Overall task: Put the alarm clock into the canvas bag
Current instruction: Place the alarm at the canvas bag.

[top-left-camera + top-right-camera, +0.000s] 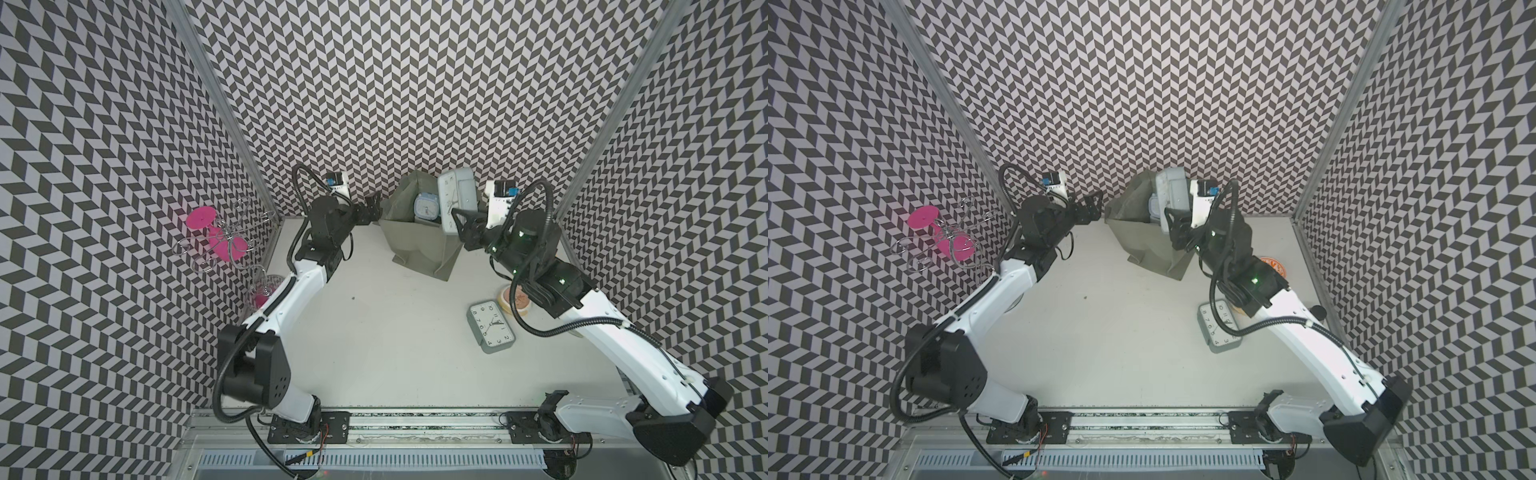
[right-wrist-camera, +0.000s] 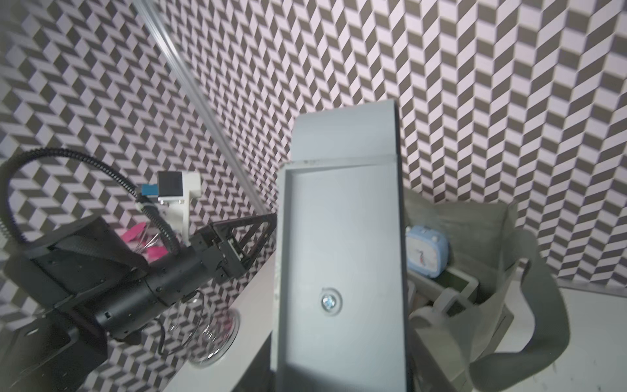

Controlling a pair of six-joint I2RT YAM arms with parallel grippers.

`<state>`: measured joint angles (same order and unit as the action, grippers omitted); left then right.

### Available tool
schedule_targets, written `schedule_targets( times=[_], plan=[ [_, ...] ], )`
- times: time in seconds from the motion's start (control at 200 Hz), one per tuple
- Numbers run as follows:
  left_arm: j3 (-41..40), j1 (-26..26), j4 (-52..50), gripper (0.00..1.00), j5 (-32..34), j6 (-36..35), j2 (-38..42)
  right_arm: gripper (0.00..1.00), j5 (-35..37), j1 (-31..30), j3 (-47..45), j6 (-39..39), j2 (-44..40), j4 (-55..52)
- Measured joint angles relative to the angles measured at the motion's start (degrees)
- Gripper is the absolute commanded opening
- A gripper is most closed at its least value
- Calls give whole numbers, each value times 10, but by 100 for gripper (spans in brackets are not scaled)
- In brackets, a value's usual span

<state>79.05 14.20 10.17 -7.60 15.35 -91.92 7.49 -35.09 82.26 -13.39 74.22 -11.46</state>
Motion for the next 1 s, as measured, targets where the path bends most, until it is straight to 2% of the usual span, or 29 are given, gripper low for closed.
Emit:
schedule_targets(
  times=[0.2, 0.33, 0.461, 0.551, 0.676, 0.796, 1.001],
  plan=[
    [153, 0, -63, 91, -62, -88, -141, 31, -35, 43, 115, 16, 114, 8],
    [191, 0, -78, 88, -102, -128, -196, 31, -61, 62, 183, 29, 188, 2],
    [237, 0, -101, 80, -127, -153, -248, 31, -87, 77, 239, 42, 252, -11],
    [289, 0, -125, 70, -138, -169, -286, 31, -104, 85, 267, 49, 283, -25],
    [337, -1, -155, 50, -149, -183, -318, 31, -127, 94, 302, 55, 321, -43],
    [359, -2, -175, 28, -161, -186, -328, 31, -148, 98, 337, 63, 358, -63],
    [374, 2, -187, 4, -189, -198, -328, 31, -172, 105, 355, 84, 392, -106]
  ],
)
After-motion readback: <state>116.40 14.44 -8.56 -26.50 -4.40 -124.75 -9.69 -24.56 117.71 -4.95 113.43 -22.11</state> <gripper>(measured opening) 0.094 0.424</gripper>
